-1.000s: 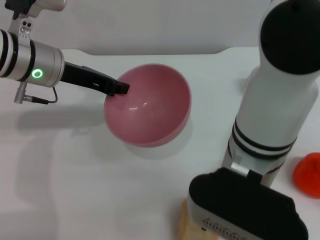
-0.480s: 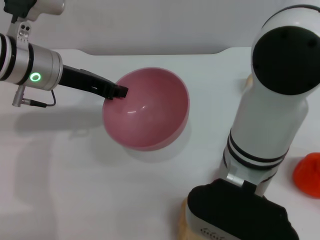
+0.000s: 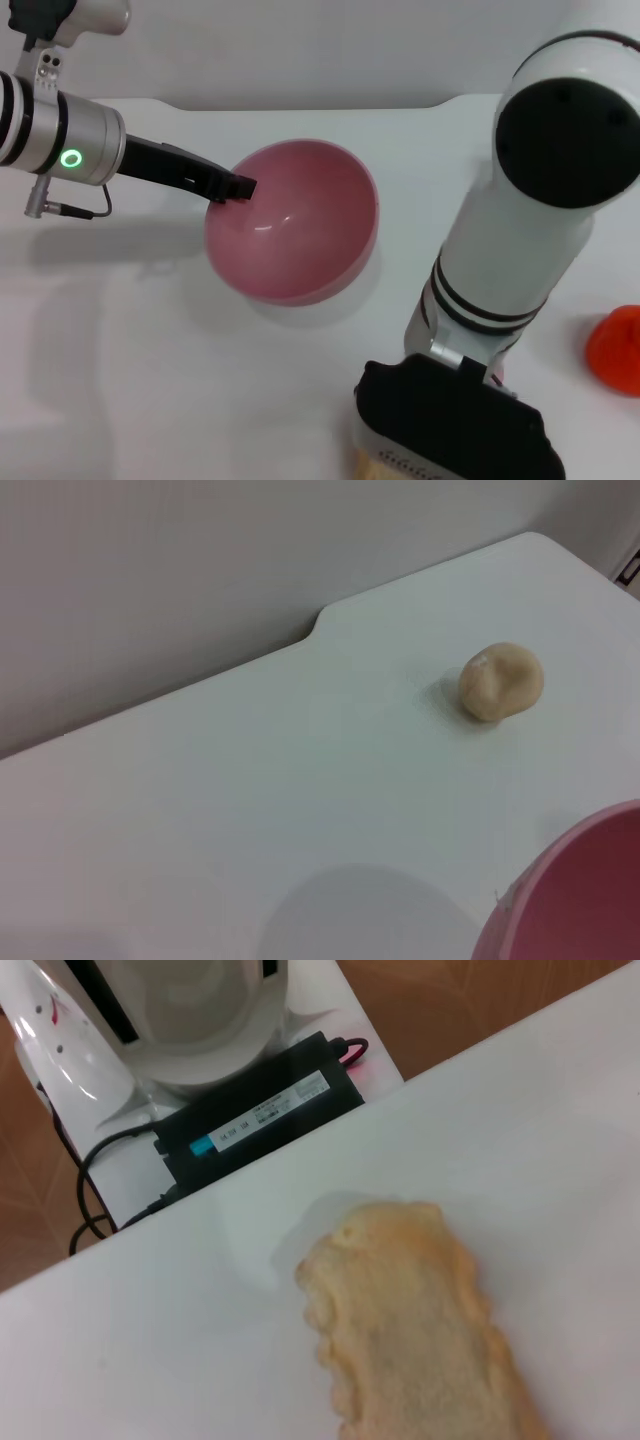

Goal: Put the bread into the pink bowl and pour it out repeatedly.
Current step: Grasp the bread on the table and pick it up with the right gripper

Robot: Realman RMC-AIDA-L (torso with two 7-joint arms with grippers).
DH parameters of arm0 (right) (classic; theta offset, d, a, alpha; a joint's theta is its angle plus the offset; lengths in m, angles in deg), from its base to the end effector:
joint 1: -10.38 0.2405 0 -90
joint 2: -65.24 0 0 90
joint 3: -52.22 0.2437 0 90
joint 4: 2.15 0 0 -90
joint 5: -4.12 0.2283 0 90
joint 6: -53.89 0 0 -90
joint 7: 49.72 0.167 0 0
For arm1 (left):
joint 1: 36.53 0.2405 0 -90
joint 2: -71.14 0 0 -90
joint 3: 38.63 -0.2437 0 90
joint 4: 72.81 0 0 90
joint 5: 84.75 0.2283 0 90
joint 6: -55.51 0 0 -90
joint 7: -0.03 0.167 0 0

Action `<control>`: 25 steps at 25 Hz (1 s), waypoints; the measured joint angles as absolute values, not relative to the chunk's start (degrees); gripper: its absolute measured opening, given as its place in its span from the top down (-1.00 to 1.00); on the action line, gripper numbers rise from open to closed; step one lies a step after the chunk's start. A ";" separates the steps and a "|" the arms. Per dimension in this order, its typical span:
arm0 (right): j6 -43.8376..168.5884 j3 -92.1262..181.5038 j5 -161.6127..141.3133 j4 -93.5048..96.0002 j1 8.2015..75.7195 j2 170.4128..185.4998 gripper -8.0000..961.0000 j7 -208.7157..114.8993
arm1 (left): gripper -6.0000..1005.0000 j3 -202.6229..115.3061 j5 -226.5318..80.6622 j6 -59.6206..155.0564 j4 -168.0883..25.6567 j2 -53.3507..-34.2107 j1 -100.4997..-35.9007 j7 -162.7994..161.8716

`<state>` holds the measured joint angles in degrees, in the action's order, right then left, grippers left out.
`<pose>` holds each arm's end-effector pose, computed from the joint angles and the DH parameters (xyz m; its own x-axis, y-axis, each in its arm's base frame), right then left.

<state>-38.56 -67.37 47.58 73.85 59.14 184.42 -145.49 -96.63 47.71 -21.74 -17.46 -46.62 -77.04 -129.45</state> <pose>0.0987 0.2710 -0.1287 0.3878 0.8903 0.2387 0.6649 -0.4495 0.5966 -0.1923 0.4216 -0.0026 0.7219 0.6644 0.1932 0.6898 -0.6688 -0.2774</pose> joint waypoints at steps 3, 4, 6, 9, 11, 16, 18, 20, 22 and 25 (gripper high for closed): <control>-37.24 -68.24 47.33 73.86 58.98 184.42 -0.26 -145.97 | 0.90 -96.62 47.71 -21.74 -17.52 -46.56 -76.83 -129.44; -36.99 -68.39 47.32 73.86 58.89 184.42 -0.26 -146.25 | 0.90 -96.63 47.71 -21.74 -17.52 -46.54 -76.73 -129.44; -36.82 -68.44 47.31 73.87 58.77 184.42 -0.26 -146.61 | 0.90 -96.62 47.71 -21.74 -17.52 -46.50 -76.66 -129.43; -36.53 -68.89 47.33 73.61 58.67 184.44 -0.26 -146.71 | 0.90 -96.62 47.71 -21.87 -17.43 -46.45 -76.49 -129.40; -36.23 -69.46 47.35 73.08 58.66 184.49 -0.26 -146.72 | 0.90 -96.62 47.77 -21.88 -17.43 -46.40 -76.43 -129.36; -35.65 -69.92 47.59 71.82 58.63 184.51 -0.26 -146.74 | 0.90 -96.62 48.05 -21.90 -17.46 -46.36 -76.40 -128.89; -35.39 -69.97 47.65 71.39 58.63 184.52 -0.26 -146.76 | 0.90 -96.62 48.04 -21.91 -17.49 -46.36 -76.40 -128.73; -35.21 -70.07 47.67 71.00 58.61 184.57 -0.26 -146.76 | 0.90 -96.62 48.02 -21.92 -17.49 -46.36 -76.41 -128.67; -34.96 -70.34 47.69 70.86 58.54 184.60 -0.26 -146.76 | 0.90 -96.62 48.02 -21.92 -17.47 -46.36 -76.42 -128.64; -34.65 -70.55 47.70 70.62 58.24 184.62 -0.26 -146.76 | 0.90 -96.64 48.04 -21.92 -17.46 -46.35 -76.43 -128.64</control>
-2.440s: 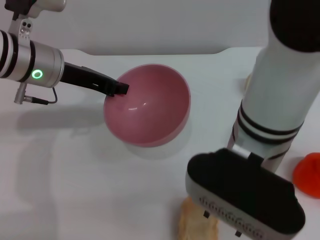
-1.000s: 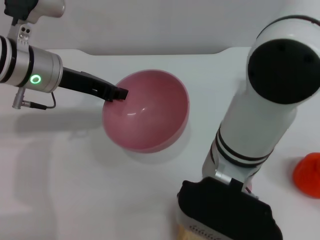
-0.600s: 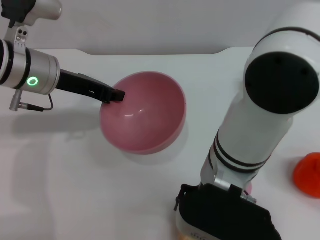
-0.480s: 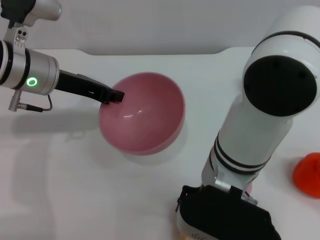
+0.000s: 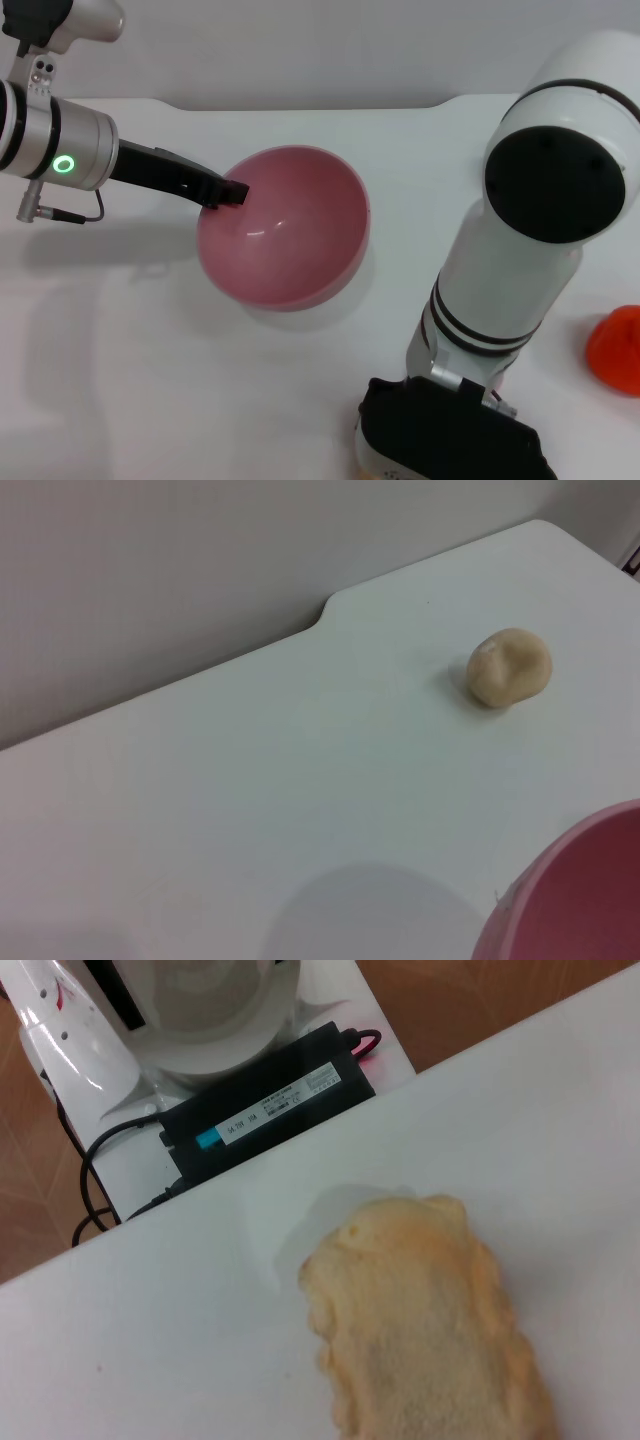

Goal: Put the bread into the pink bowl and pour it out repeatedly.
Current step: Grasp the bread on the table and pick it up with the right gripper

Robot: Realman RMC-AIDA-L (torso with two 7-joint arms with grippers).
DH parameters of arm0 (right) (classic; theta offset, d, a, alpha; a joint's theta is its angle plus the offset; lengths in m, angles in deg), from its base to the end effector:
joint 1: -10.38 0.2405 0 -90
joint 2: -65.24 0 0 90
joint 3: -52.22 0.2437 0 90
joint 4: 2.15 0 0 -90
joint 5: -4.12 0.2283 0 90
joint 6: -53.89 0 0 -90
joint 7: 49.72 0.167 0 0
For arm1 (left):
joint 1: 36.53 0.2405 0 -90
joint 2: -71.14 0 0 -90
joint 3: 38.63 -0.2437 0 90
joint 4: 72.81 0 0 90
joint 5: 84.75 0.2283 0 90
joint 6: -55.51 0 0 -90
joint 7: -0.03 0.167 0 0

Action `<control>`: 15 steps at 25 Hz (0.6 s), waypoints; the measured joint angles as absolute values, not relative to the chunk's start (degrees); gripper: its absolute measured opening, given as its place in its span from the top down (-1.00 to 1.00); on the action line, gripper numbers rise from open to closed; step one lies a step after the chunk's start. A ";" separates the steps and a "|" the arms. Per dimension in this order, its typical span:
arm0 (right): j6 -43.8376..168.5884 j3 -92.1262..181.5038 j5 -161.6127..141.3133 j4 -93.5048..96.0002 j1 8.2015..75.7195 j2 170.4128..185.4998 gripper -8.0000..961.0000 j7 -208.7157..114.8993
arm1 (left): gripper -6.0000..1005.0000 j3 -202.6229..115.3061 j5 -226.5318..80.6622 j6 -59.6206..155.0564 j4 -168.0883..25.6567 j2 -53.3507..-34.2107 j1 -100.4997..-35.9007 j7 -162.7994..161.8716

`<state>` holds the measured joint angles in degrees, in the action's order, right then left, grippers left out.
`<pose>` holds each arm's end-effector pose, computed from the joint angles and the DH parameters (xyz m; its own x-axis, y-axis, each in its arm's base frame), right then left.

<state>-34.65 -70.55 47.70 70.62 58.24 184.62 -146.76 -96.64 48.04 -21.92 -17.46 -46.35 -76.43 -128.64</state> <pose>0.1153 0.2680 -0.1417 0.3803 0.8955 0.2311 0.6608 -0.4379 0.6096 -0.1985 0.4197 -0.0008 0.7258 0.6633 0.1822 0.6846 -0.6706 -0.2858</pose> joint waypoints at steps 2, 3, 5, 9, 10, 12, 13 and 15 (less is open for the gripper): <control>-34.63 -70.55 47.72 70.37 58.10 184.66 -0.26 -146.76 | 0.90 -96.67 48.04 -21.92 -17.45 -46.36 -76.44 -128.64; -34.61 -70.55 47.74 70.26 58.08 184.68 -0.26 -146.76 | 0.90 -96.70 48.04 -21.92 -17.44 -46.36 -76.44 -128.64; -34.58 -70.55 47.78 70.20 58.06 184.68 -0.26 -146.76 | 0.90 -96.71 48.03 -21.92 -17.44 -46.36 -76.43 -128.64; -34.58 -70.55 47.80 70.18 57.99 184.69 -0.26 -146.76 | 0.90 -96.71 47.96 -21.93 -17.40 -46.36 -76.44 -128.63; -34.58 -70.55 47.80 70.18 57.99 184.69 -0.21 -146.77 | 0.90 -96.71 47.92 -21.94 -17.38 -46.36 -76.44 -128.64; -34.48 -70.55 47.80 70.18 57.96 184.69 -0.11 -146.82 | 0.90 -96.74 47.87 -21.99 -17.36 -46.36 -76.44 -128.64; -34.31 -70.55 47.80 70.18 57.87 184.69 -0.07 -146.85 | 0.90 -96.76 47.86 -22.02 -17.34 -46.35 -76.44 -128.64; -33.74 -70.55 47.73 70.23 57.50 184.69 0.00 -146.85 | 0.90 -96.79 47.83 -22.20 -17.28 -46.36 -76.43 -128.64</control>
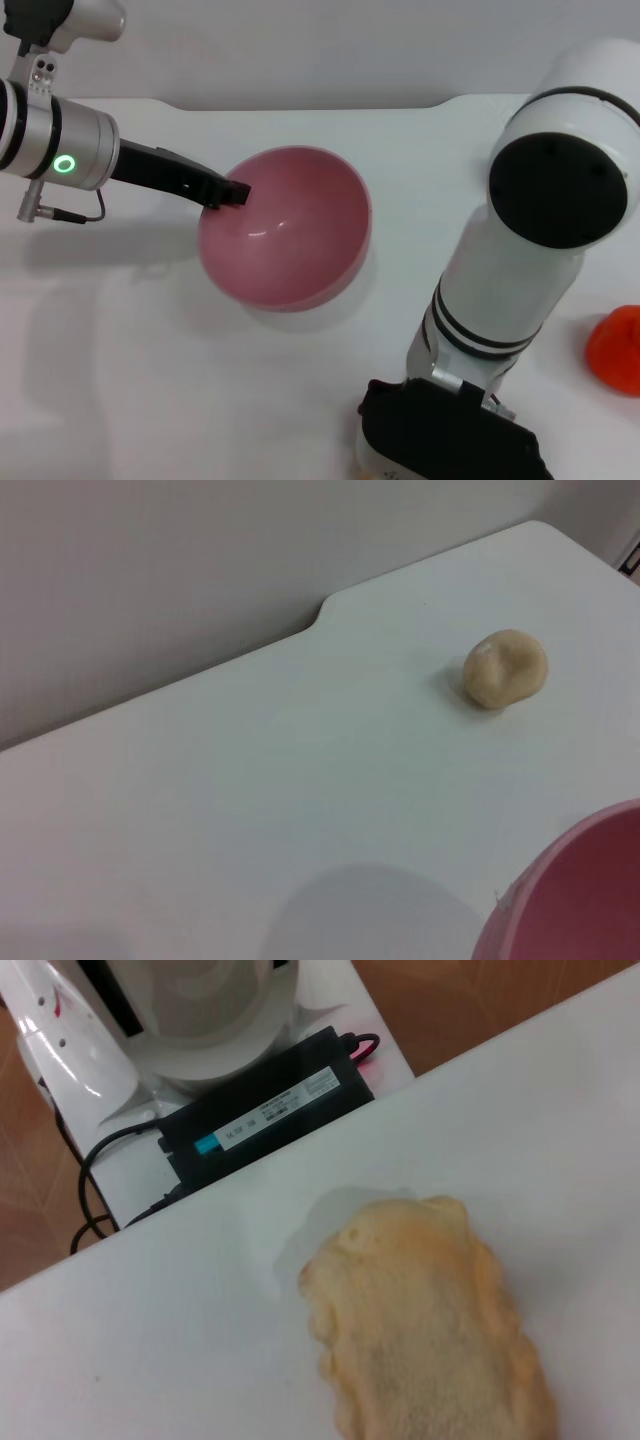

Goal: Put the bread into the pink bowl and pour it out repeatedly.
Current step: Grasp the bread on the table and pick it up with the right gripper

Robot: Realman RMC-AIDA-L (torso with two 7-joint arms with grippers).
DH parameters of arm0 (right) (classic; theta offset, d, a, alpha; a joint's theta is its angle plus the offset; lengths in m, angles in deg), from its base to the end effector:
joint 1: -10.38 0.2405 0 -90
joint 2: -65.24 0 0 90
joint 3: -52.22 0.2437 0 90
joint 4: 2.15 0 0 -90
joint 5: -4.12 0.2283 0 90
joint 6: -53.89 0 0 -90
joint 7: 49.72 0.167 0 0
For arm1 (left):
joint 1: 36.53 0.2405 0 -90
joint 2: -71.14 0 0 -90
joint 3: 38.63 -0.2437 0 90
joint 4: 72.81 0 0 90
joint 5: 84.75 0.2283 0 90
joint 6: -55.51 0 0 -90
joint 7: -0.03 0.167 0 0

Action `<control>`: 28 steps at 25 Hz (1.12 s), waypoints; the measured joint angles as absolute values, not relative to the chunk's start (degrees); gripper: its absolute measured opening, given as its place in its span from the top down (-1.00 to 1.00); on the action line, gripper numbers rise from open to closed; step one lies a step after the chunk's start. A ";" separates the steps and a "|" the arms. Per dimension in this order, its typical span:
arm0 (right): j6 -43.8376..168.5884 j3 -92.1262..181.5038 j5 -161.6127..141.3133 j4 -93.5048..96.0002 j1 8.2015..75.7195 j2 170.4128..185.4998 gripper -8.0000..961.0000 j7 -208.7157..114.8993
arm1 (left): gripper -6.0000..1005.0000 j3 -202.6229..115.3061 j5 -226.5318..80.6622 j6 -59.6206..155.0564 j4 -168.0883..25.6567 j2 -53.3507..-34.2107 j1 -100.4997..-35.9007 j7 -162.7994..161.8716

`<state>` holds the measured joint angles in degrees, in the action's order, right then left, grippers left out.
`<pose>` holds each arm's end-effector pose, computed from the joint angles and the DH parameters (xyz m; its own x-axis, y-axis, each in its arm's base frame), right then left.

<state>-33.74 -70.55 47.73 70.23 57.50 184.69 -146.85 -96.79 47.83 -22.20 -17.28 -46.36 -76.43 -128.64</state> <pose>0.1185 0.2679 -0.1436 0.3934 0.8894 0.2326 0.6614 -0.4496 0.6004 -0.1971 0.4191 -0.0010 0.7280 0.6613 0.1809 0.6826 -0.6745 -0.2813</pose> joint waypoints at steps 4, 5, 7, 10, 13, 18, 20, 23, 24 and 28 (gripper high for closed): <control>-32.79 -70.64 47.38 70.52 56.77 184.63 0.10 -146.86 | 0.90 -96.80 47.79 -22.48 -17.19 -46.40 -76.36 -128.64; -32.52 -70.64 47.35 70.66 56.54 184.60 0.12 -146.87 | 0.90 -96.80 47.78 -22.53 -17.18 -46.41 -76.35 -128.64; -31.87 -70.64 47.31 70.95 56.09 184.55 0.16 -146.87 | 0.90 -96.80 47.78 -22.58 -17.17 -46.42 -76.34 -128.64; -30.99 -70.64 47.04 71.34 55.64 184.53 0.22 -146.87 | 0.90 -96.80 47.78 -22.63 -17.19 -46.44 -76.30 -128.64; -30.22 -70.64 46.61 71.53 55.41 184.51 0.25 -146.87 | 0.90 -96.80 47.78 -22.63 -17.26 -46.45 -76.26 -128.64; -29.25 -70.63 46.08 71.58 55.04 184.51 0.29 -146.87 | 0.90 -96.80 47.78 -22.63 -17.25 -46.42 -76.25 -128.64; -28.94 -70.63 45.83 71.59 54.99 184.50 0.31 -146.88 | 0.90 -96.80 47.78 -22.62 -17.26 -46.41 -76.25 -128.64; -28.77 -70.62 45.72 71.63 54.99 184.43 0.38 -146.88 | 0.90 -96.80 47.78 -22.62 -17.22 -46.38 -76.25 -128.64; -28.75 -70.57 45.69 71.71 54.98 184.42 0.41 -146.89 | 0.90 -96.80 47.78 -22.62 -17.21 -46.38 -76.25 -128.64; -28.69 -70.27 45.60 72.09 54.85 184.42 0.48 -146.90 | 0.90 -96.80 47.78 -22.62 -17.20 -46.36 -76.25 -128.64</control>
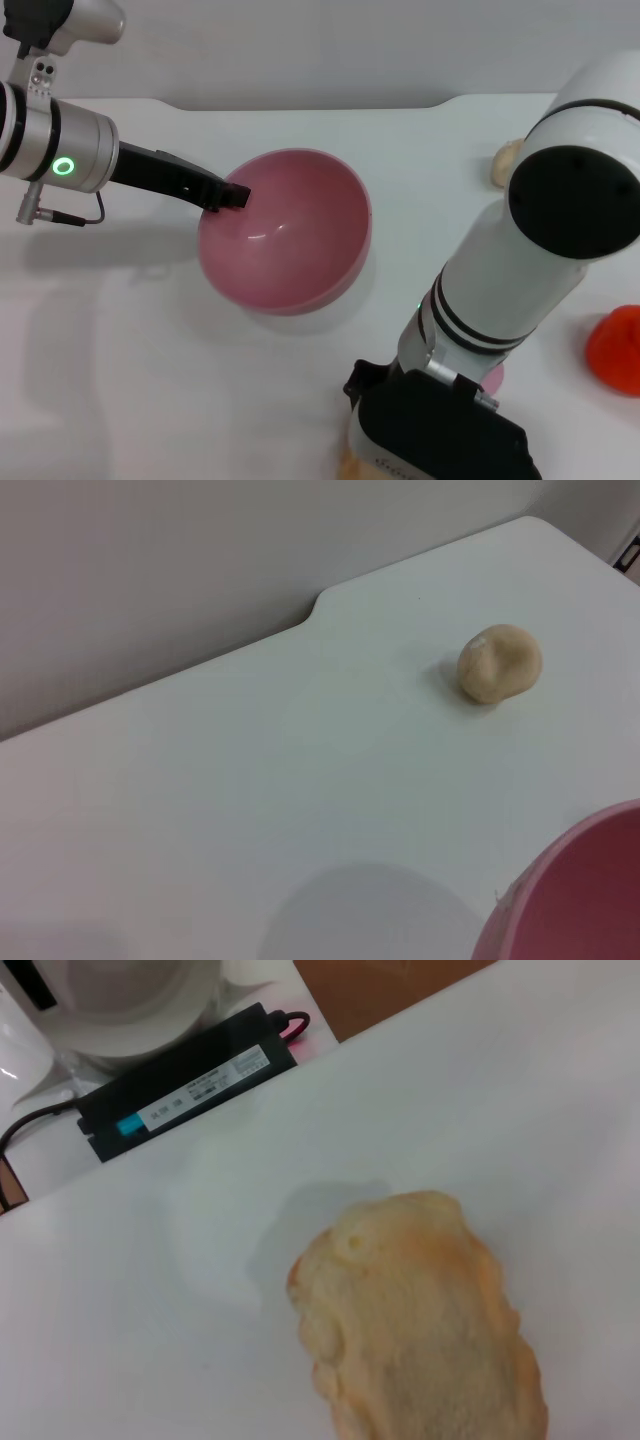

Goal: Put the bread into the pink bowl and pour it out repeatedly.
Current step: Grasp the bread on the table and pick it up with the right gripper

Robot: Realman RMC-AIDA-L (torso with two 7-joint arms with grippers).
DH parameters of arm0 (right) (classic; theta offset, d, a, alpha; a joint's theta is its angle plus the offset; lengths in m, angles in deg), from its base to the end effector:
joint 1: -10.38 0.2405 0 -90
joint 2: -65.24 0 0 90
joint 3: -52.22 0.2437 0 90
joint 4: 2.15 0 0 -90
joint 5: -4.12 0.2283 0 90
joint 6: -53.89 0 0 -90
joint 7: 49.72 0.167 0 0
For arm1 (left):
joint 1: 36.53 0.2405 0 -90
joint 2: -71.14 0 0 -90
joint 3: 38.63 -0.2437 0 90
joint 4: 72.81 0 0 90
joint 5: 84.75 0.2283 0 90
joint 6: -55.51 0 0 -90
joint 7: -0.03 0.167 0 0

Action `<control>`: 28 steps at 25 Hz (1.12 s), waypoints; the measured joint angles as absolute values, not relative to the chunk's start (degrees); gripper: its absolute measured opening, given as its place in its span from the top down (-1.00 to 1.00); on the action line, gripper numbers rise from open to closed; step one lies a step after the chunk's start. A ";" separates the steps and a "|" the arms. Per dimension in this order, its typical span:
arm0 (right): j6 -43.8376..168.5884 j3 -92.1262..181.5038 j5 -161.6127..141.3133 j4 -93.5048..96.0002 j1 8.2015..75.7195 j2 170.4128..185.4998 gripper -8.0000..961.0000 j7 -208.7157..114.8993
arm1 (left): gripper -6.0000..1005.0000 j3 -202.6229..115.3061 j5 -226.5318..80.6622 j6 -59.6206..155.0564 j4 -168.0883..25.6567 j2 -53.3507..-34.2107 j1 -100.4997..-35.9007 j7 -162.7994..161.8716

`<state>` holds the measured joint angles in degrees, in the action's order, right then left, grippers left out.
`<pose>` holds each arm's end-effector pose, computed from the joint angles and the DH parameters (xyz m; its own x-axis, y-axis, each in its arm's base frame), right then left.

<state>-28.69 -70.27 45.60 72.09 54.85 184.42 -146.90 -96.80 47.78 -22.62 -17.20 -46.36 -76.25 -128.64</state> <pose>0.1168 0.2765 -0.1474 0.3888 0.8831 0.2624 0.7142 -0.4689 0.5197 -0.1979 0.4174 -0.0012 0.7263 0.6640 0.1775 0.6844 -0.6748 -0.2761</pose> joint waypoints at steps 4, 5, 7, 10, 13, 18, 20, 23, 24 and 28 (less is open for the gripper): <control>-28.61 -70.04 45.59 72.43 54.70 184.42 0.55 -146.93 | 0.90 -96.80 47.75 -22.62 -17.35 -46.34 -76.25 -128.64; -28.61 -69.99 45.59 72.60 54.62 184.42 0.57 -146.93 | 0.90 -96.80 47.75 -22.62 -17.39 -46.32 -76.25 -128.64; -28.61 -69.66 45.59 73.05 54.34 184.43 0.60 -146.93 | 0.90 -96.80 47.74 -22.62 -17.47 -46.29 -76.25 -128.64; -28.62 -69.21 45.69 73.66 53.97 184.43 0.62 -146.93 | 0.90 -96.80 47.92 -22.62 -17.57 -46.25 -76.25 -128.64; -28.71 -68.71 45.73 74.36 53.35 184.52 0.64 -146.86 | 0.90 -96.80 48.06 -22.62 -17.61 -46.19 -76.25 -128.64; -29.27 -66.92 45.81 76.87 51.91 184.60 0.65 -146.54 | 0.90 -96.57 48.15 -22.62 -17.71 -46.18 -76.26 -128.71; -29.51 -65.66 45.72 78.47 51.10 184.60 0.66 -146.39 | 0.90 -96.37 48.21 -22.62 -17.71 -46.17 -76.23 -128.84; -30.01 -63.35 45.76 80.86 50.02 184.55 0.66 -146.32 | 0.90 -96.21 48.27 -22.62 -17.71 -46.02 -76.19 -128.92; -30.15 -62.59 45.89 81.90 49.65 184.53 0.67 -146.31 | 0.90 -96.19 48.29 -22.60 -17.71 -45.94 -76.19 -128.97; -30.36 -60.56 47.41 84.96 48.35 184.47 0.68 -146.34 | 0.90 -96.15 48.36 -22.32 -17.79 -45.59 -76.20 -129.18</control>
